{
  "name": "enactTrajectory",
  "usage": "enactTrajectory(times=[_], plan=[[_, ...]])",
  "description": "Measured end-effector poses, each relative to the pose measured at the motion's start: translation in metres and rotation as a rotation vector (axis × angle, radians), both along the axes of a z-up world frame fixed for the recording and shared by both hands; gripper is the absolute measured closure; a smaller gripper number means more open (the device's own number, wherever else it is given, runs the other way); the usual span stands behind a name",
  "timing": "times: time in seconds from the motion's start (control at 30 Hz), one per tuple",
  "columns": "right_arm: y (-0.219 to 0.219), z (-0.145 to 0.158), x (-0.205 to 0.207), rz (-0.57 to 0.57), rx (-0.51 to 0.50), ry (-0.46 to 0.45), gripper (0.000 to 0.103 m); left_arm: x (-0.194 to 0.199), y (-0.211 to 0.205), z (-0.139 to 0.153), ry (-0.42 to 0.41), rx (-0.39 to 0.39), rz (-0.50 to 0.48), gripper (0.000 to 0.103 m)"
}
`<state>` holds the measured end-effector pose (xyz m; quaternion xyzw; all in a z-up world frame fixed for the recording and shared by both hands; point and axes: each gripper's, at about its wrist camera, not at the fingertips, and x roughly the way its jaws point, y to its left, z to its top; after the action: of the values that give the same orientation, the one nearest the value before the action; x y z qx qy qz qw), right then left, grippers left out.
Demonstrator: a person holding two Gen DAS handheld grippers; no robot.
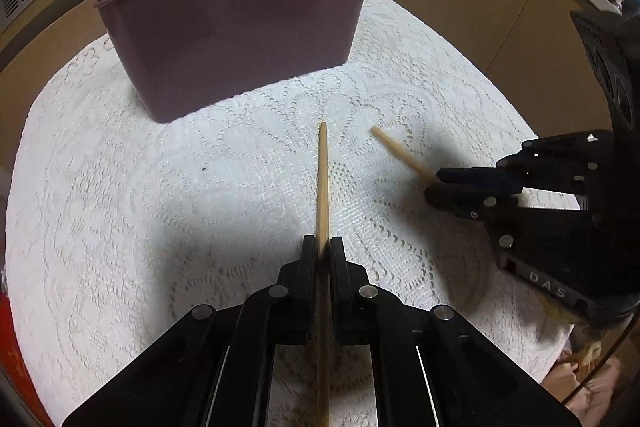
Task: Organize utensils
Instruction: 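Lift both chopsticks upright with both tools over the caddy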
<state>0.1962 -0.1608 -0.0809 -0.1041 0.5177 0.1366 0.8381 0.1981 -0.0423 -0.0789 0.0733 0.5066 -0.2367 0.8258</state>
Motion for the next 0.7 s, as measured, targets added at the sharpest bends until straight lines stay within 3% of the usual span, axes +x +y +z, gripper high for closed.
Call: enactTrajectory(times=[0.1,0.2,0.4,0.5,0.57,0.7], plan=[[-0.004,0.01,-0.007,-0.006,0.051,-0.007,0.096,-0.001,0.006,0.006,0.019,-0.003,0.022,0.097],[-0.008,0.019,-0.018,-0.008,0.083,-0.027,0.096,-0.009,0.012,0.019,-0.019,-0.021,0.044,0.097],[-0.024,0.052,-0.045,-0.028,0.183,-0.098,0.096,-0.043,0.03,0.069,-0.163,-0.167,0.101,0.097],[-0.033,0.094,-0.06,-0.026,0.251,-0.196,0.096,-0.06,0.037,0.115,-0.283,-0.228,0.118,0.097],[-0.035,0.138,-0.066,-0.015,0.282,-0.312,0.096,-0.068,0.042,0.156,-0.392,-0.275,0.127,0.097],[-0.037,0.221,-0.064,-0.002,0.322,-0.543,0.096,-0.078,0.047,0.233,-0.66,-0.348,0.155,0.097]])
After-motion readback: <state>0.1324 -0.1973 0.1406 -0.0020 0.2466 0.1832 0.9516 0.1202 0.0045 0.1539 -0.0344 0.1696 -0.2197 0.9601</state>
